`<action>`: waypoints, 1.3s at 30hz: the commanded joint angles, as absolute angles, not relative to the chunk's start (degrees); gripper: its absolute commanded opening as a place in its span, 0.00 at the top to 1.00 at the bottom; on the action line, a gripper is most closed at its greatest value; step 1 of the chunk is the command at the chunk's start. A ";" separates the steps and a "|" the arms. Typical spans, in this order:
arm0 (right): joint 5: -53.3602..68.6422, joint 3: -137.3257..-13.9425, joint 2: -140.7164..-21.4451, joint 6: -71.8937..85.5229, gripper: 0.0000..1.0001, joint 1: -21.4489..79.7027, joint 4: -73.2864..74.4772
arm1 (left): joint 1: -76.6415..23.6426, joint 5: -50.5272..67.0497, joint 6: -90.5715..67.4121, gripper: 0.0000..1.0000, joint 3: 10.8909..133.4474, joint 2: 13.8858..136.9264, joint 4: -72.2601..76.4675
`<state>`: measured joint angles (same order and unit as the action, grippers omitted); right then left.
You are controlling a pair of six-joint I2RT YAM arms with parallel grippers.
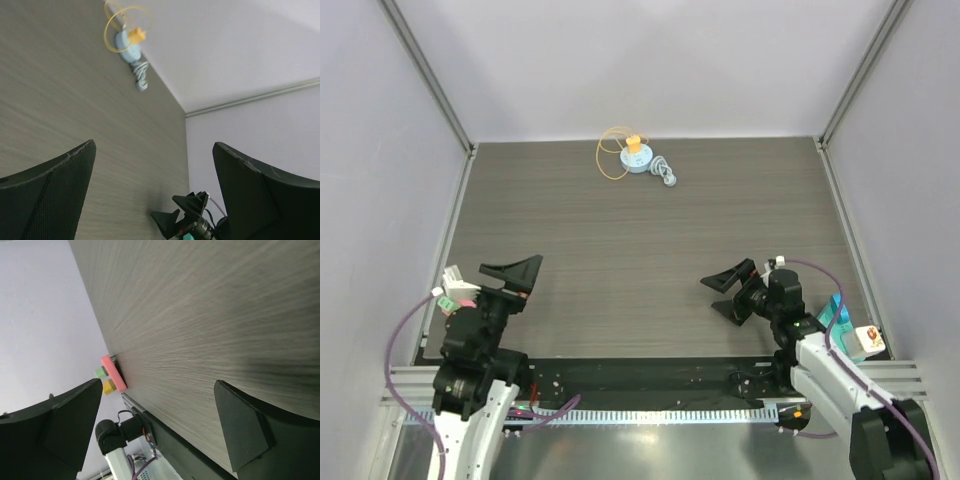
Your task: Pull the plug off the socket
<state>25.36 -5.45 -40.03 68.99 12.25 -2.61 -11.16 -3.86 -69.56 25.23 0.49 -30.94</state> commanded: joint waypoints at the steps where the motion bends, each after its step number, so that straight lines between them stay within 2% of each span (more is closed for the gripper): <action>1: 28.82 -8.18 -46.13 70.66 0.01 12.39 -20.44 | -11.16 -4.83 -55.65 0.00 33.48 -0.61 -35.59; 3: 28.05 -10.70 -49.72 68.05 0.00 13.35 -24.42 | -11.16 -3.96 -54.93 0.00 34.89 -0.27 -35.94; 7: 17.96 -20.45 -55.34 56.17 0.00 18.00 -13.01 | -11.16 -0.36 -55.29 0.00 37.17 4.82 -39.02; 11: 17.32 -24.77 -64.91 56.34 0.00 22.14 -19.15 | -12.74 0.45 -54.13 0.00 40.24 8.43 -40.07; 16: 13.45 -37.77 -78.28 49.67 0.00 33.73 -18.89 | -12.92 -0.35 -52.92 0.00 47.71 22.74 -48.59; 19: 15.28 -45.95 -88.74 49.48 0.00 40.41 -21.44 | -12.83 1.23 -50.02 0.00 51.58 27.84 -52.20; 27: 23.90 -68.69 -115.01 51.59 0.00 53.24 -29.79 | -12.83 -10.01 -45.00 0.00 59.57 24.17 -58.18; 32: 24.43 -80.56 -126.72 56.23 0.02 56.77 -35.59 | -12.92 -15.64 -40.44 0.00 65.38 24.09 -61.70; 34: 24.00 -84.09 -131.98 57.65 0.03 58.44 -36.82 | -13.44 -16.61 -38.51 0.03 66.62 23.56 -61.53; 39: 21.10 -97.28 -140.52 58.89 0.04 61.96 -34.73 | -15.38 -20.47 -36.30 0.04 66.89 23.38 -61.35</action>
